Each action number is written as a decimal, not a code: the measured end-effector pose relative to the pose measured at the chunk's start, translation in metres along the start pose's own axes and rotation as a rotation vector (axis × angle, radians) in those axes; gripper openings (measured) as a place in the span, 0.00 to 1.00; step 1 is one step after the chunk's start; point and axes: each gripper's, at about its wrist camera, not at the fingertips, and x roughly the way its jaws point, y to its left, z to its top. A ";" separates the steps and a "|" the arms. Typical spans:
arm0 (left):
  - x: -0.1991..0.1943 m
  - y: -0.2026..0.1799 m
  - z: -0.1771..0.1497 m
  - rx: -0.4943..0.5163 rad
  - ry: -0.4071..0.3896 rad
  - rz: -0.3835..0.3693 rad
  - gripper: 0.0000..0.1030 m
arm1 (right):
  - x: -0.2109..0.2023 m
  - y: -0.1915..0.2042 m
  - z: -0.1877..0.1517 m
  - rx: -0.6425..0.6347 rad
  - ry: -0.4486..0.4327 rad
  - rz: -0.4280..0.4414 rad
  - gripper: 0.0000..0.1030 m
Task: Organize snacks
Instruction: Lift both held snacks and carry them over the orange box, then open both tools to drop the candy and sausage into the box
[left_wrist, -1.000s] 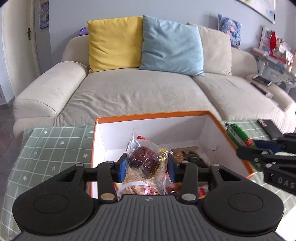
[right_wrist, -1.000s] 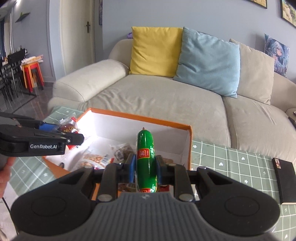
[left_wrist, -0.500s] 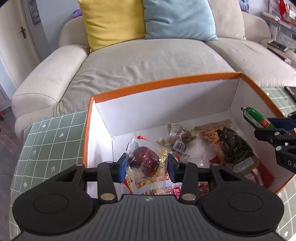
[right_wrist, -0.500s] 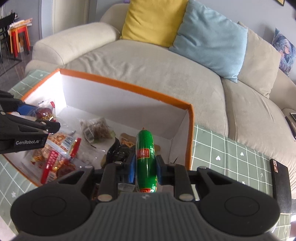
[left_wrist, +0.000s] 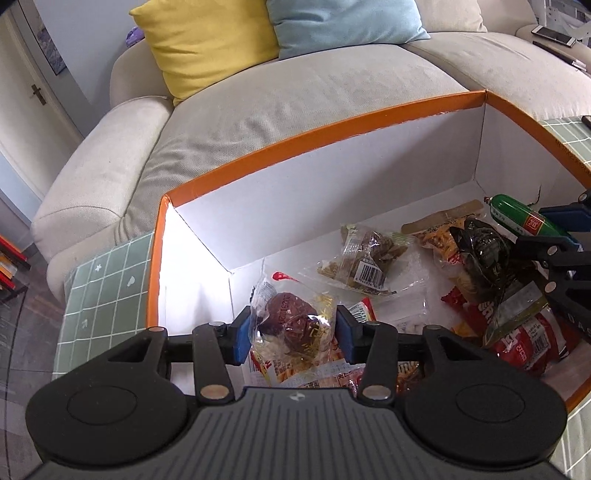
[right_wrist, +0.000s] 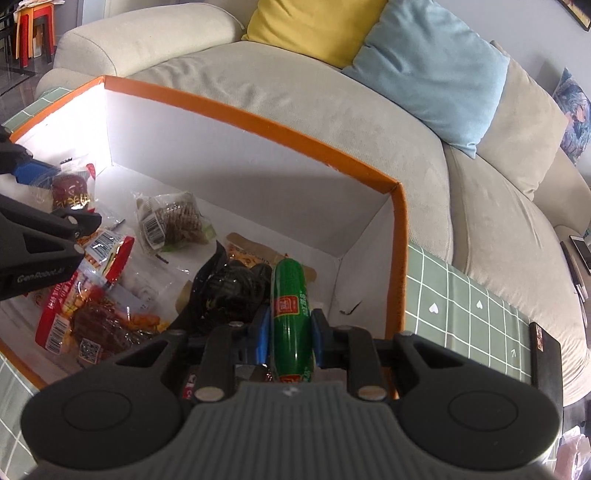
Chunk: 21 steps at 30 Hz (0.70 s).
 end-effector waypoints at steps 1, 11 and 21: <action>-0.001 -0.001 -0.001 0.003 -0.005 0.008 0.54 | 0.001 0.000 0.000 -0.003 0.002 0.001 0.20; -0.028 -0.007 -0.005 0.012 -0.110 0.058 0.81 | -0.015 -0.002 0.005 -0.011 -0.027 -0.024 0.31; -0.085 -0.002 -0.004 -0.034 -0.228 0.171 0.85 | -0.063 -0.018 0.009 0.093 -0.095 -0.008 0.62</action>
